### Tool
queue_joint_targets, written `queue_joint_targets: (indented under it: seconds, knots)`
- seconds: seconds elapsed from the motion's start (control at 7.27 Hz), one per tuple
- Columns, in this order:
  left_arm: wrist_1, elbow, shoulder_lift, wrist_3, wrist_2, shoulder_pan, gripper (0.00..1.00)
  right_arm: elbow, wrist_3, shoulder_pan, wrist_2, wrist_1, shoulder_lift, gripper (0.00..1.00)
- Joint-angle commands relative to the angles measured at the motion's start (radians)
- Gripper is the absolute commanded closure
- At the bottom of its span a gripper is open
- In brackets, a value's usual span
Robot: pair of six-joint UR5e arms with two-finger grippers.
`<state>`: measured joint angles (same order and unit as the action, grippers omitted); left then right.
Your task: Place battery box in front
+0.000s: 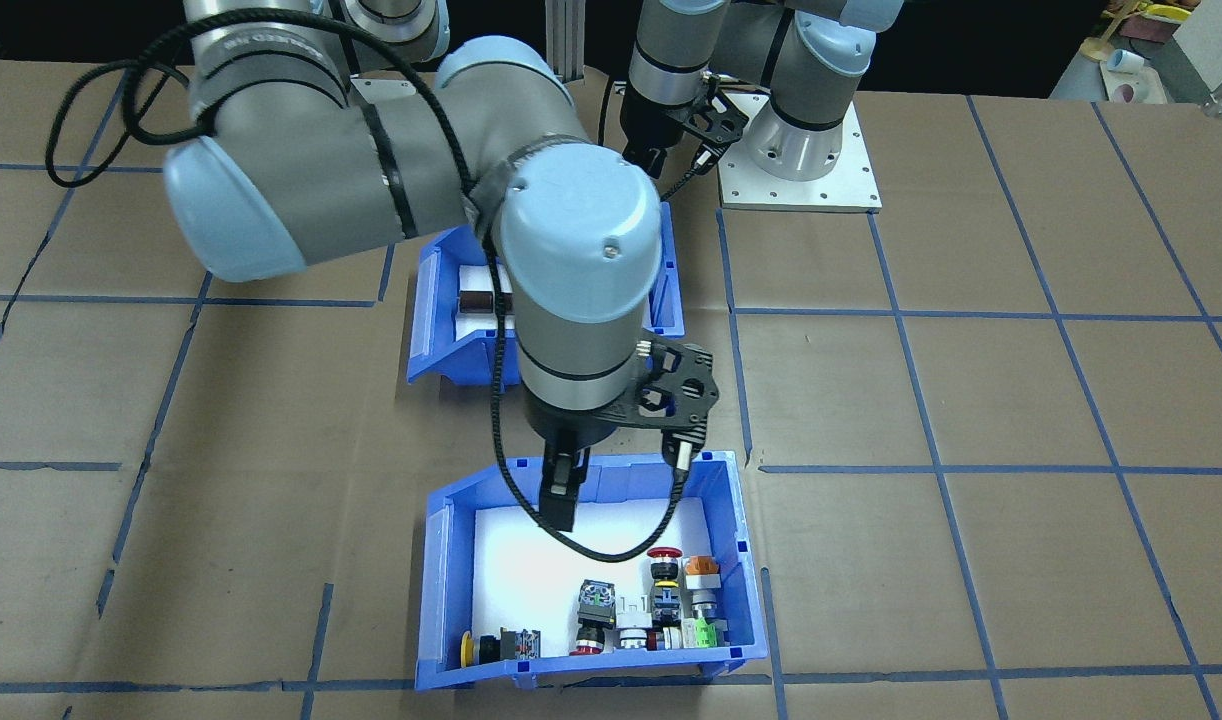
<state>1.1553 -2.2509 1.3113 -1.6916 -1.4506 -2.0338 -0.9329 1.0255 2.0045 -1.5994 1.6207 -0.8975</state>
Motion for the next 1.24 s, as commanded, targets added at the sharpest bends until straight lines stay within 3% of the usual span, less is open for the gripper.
queue_joint_targets:
  seconds: [0.0, 0.41, 0.83, 0.96, 1.1]
  knots:
    - [-0.034, -0.002, 0.020, -0.234, 0.012, -0.034, 0.02, 0.016, 0.057, 0.028, -0.001, 0.004, 0.051, 0.00]
    - [-0.282, -0.036, 0.133, -0.361, -0.005, -0.101, 0.02, -0.007, 0.068, 0.046, -0.005, 0.004, 0.087, 0.00]
    - [-0.310, -0.038, 0.201, -0.359, -0.004, -0.108, 0.02, -0.096, 0.062, 0.046, -0.008, 0.019, 0.066, 0.00]
    - [-0.312, -0.039, 0.227, -0.359, -0.005, -0.120, 0.11, -0.134, 0.059, 0.049, -0.008, 0.063, 0.055, 0.00]
    - [-0.313, -0.039, 0.229, -0.347, -0.004, -0.121, 0.45, -0.167, 0.056, 0.048, -0.010, 0.114, 0.054, 0.00]
